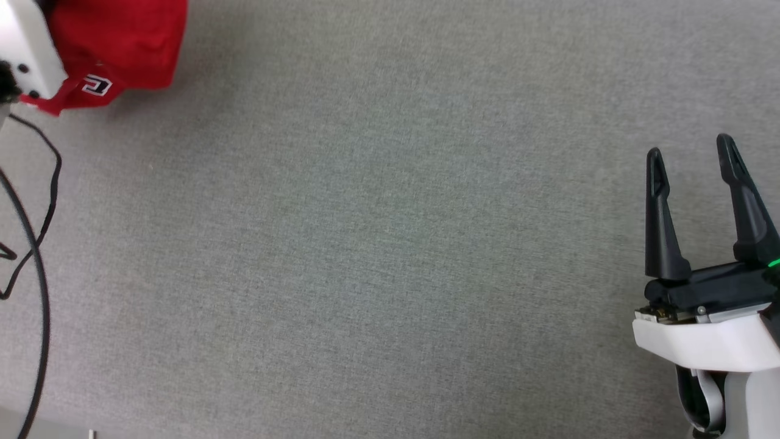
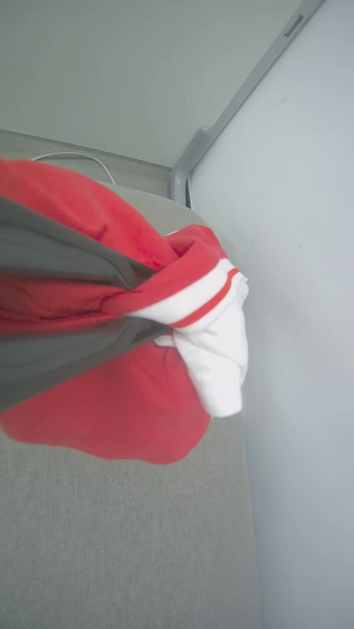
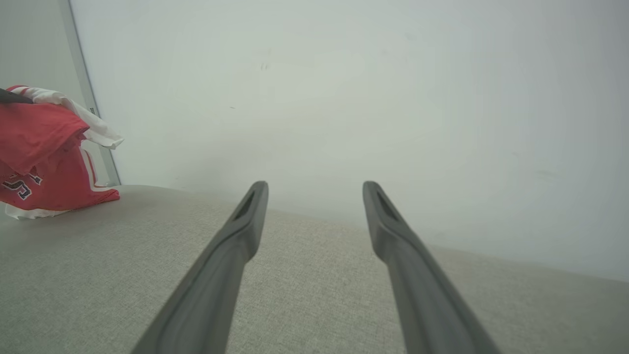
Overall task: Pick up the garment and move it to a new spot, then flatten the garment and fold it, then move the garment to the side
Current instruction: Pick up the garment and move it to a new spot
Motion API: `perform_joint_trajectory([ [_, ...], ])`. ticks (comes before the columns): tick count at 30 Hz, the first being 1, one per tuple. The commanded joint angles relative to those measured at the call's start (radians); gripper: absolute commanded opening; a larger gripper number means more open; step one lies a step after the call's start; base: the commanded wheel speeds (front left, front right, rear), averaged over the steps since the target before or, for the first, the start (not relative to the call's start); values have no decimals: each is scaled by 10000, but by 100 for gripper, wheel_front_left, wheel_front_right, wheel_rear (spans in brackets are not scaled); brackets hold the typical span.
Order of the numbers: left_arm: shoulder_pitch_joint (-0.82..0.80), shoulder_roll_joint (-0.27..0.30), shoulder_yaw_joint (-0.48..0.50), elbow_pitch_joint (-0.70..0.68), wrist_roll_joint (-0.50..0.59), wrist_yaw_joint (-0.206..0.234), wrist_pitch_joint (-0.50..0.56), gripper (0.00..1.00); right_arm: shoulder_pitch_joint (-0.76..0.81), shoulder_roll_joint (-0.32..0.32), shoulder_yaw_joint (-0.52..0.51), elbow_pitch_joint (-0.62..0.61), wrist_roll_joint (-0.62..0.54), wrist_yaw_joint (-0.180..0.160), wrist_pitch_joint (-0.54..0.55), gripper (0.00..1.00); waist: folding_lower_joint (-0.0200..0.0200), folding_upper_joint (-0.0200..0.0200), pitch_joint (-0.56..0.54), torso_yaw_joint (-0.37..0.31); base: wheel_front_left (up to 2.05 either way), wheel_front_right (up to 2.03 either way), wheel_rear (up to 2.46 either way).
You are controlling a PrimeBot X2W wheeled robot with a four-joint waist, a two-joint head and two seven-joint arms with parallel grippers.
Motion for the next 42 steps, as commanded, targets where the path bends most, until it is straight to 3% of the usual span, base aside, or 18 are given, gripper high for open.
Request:
perform_joint_trajectory([
  [1,-269,30,-271,-301,102,23,-116,0,201,10,-30,43,114,-7,-17,100,1,0,-374,-190,0,0,0],
  [11,-965,-819,-1960,-1851,550,25,-228,0,379,13,-196,186,602,-7,-17,100,1,0,-1063,-1017,0,0,0],
  [24,-779,-3212,-4380,-2892,704,25,-763,0,462,16,-436,272,1075,-7,-17,100,1,0,-1353,-2378,0,0,0],
  [32,-307,-4423,-6012,-2829,393,25,-1286,0,545,15,-575,263,1230,-7,-17,100,1,0,-1369,-2949,0,0,0],
  [42,1526,-4879,-6856,-1568,426,25,-1012,0,472,15,-585,265,1345,-7,-17,100,1,0,-1108,-3213,0,0,0],
])
